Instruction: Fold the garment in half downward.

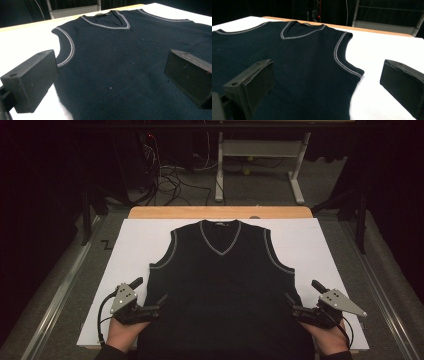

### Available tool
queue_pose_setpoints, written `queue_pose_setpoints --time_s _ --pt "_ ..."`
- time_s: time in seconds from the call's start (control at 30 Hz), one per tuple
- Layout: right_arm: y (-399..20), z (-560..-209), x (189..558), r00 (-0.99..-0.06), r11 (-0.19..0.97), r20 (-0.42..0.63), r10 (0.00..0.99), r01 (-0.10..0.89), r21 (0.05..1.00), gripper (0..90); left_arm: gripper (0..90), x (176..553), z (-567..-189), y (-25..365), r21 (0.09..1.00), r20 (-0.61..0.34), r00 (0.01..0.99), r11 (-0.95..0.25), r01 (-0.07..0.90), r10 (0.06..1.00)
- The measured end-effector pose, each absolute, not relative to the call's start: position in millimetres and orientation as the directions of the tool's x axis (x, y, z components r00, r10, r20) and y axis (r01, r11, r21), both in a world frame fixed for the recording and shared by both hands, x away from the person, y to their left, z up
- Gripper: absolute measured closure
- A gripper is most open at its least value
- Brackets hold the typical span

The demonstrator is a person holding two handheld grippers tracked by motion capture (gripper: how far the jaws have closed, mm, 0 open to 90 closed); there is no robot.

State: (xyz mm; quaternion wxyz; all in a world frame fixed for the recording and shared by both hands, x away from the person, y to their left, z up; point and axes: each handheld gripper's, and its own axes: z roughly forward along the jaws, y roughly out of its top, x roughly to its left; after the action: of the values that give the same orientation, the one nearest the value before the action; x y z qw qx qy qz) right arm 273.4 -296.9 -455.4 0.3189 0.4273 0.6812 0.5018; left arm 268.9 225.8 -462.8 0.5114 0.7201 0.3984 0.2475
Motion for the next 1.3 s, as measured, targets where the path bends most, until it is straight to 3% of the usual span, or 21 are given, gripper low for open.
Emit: queue_pose_setpoints --time_s 0.77,0.97,1.17,1.3 --pt "-292.9 -455.4 275.8 -0.434 0.15 -0.024 0.9 0.259 0.954 0.0 0.0 277.1 -465.2 232.1 0.925 -0.101 0.561 -0.13 0.358 0.821" --pt "-281.2 -455.3 294.1 -0.421 0.159 -0.027 0.907 0.283 0.946 0.0 0.0 288.3 -467.5 229.9 0.911 -0.099 0.55 -0.147 0.386 0.829" --pt "-269.5 -451.2 313.2 -0.413 0.149 -0.016 0.911 0.292 0.945 0.0 0.0 308.1 -467.1 231.5 0.866 -0.165 0.507 -0.121 0.485 0.846" --pt "-257.7 -449.2 332.8 -0.403 0.163 -0.03 0.915 0.3 0.94 0.0 0.0 317.0 -463.8 232.5 0.864 -0.142 0.494 -0.136 0.484 0.858"
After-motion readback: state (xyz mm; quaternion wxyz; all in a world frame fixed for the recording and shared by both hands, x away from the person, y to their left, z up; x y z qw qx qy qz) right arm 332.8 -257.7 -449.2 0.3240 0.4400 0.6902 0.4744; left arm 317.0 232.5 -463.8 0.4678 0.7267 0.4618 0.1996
